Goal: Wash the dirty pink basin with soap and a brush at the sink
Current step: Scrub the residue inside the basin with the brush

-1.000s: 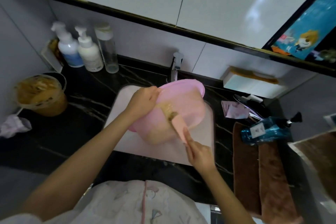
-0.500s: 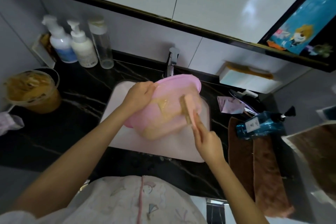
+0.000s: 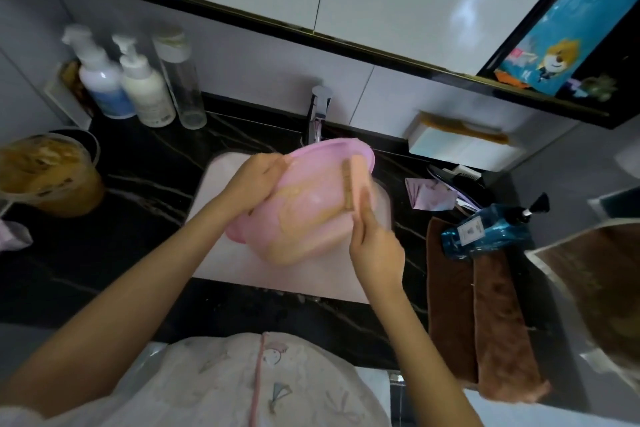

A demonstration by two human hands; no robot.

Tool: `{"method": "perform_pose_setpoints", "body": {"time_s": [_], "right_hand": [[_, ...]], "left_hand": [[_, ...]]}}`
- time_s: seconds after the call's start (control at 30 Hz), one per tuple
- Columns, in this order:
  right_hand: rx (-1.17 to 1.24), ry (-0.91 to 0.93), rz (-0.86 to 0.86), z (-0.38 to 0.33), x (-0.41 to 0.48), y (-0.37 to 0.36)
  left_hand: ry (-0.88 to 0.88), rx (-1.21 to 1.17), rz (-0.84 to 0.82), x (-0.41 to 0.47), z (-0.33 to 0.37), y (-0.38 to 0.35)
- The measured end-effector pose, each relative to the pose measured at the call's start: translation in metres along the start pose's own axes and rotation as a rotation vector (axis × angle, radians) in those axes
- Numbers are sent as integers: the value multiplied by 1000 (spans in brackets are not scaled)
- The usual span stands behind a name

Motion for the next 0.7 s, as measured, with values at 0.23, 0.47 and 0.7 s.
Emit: {"method": "perform_pose_setpoints", "body": {"time_s": [0.23,0.47,0.7], "right_hand": [[33,-85,-362,-59,-19,-15],[104,-536,-377,9,39,0],[-160,-208,-434,-65,-4,-15]], "left_hand": [[-68,49,10,-20,21,-23],[-64,11,-1,-25,26,-30],[-71,366,-12,-10,5,-12]]}}
Point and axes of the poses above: each hand's wrist, its own x-axis towards the middle knuckle, its own y-axis out of the back of the hand, z = x × y, the point moved 10 cm from there along x, towards the middle knuckle, and after that the axes turned 1 degree about -z, right-handed, at the moved point
